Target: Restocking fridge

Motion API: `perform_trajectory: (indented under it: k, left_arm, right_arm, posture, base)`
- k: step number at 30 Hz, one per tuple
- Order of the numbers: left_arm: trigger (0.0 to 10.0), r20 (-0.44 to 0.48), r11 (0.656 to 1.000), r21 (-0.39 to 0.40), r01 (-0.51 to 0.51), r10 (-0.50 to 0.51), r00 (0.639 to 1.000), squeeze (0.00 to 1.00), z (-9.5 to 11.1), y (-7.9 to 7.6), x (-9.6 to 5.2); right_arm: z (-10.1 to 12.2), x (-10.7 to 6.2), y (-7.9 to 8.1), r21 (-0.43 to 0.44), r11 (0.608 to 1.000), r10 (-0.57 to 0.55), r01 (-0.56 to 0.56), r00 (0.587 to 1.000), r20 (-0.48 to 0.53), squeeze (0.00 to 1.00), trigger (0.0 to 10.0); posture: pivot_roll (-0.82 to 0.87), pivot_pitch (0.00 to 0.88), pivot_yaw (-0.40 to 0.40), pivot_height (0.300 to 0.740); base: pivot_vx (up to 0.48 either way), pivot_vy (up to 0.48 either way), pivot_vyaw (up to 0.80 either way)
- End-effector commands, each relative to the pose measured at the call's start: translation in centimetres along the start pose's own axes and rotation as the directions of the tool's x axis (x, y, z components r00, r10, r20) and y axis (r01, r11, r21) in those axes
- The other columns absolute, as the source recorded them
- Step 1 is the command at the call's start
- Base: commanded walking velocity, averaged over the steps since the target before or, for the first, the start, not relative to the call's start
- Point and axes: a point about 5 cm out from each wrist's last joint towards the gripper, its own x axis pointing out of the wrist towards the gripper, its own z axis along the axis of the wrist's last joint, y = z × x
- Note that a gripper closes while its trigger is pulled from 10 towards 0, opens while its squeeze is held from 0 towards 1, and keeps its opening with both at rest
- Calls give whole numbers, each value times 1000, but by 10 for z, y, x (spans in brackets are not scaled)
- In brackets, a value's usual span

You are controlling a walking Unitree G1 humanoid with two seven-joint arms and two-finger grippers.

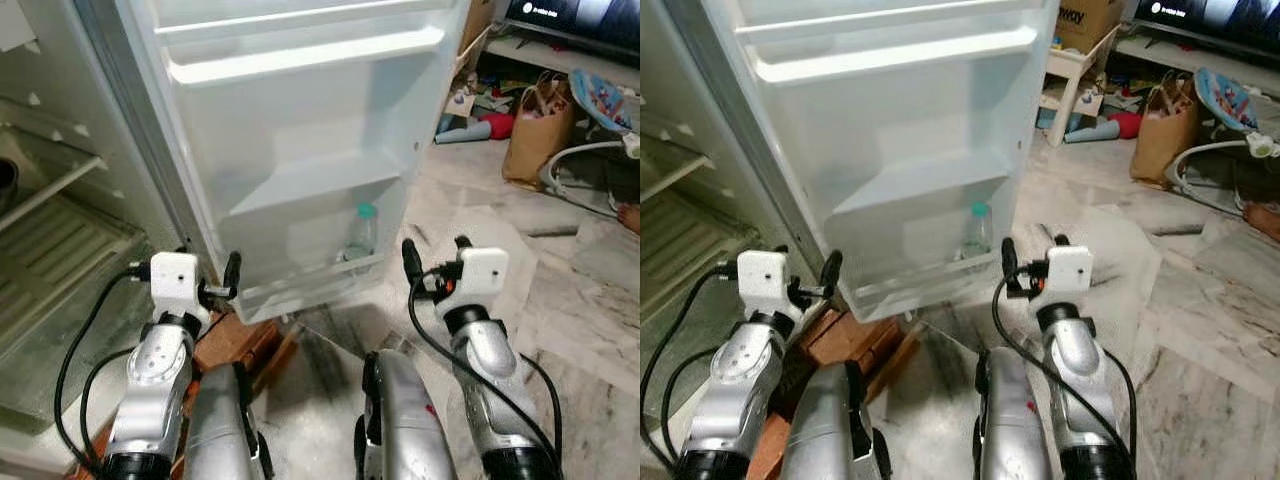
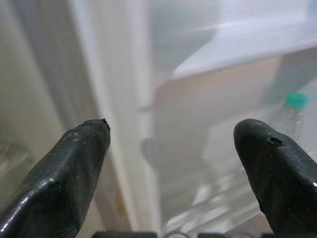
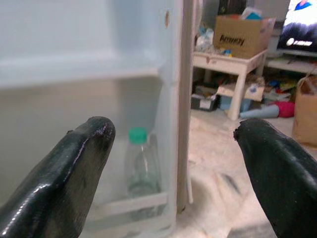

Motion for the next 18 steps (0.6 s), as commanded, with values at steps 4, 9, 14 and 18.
perform_trajectory:
  k: [4,9,14,18]
  left_arm:
    - [10000,-4,1000,1,13,-13,1000,0,-1,-2,1]
    - [10000,-9,1000,-5,14,-14,1000,0,-4,-5,-2]
    - [10000,-12,1000,-8,18,-18,1000,0,-5,-8,-2]
    - [10000,-12,1000,-8,21,-21,1000,0,-5,-8,-1]
  right_arm:
    - [7,5,-7,-13,1000,-18,19,1000,7,0,10000]
    - [5,4,-6,-8,1000,-16,16,1000,-5,0,10000]
    - [5,6,-4,-5,1000,-10,10,1000,-11,0,10000]
    - [5,6,-5,-1,1000,-13,13,1000,-14,0,10000]
  posture:
    - [-51,0,0,653]
    - [-48,0,-5,678]
    - [-48,0,-6,713]
    - [-48,4,-5,740]
  base:
    - [0,0,0]
    - [0,0,0]
    - [0,0,0]
    - [0,0,0]
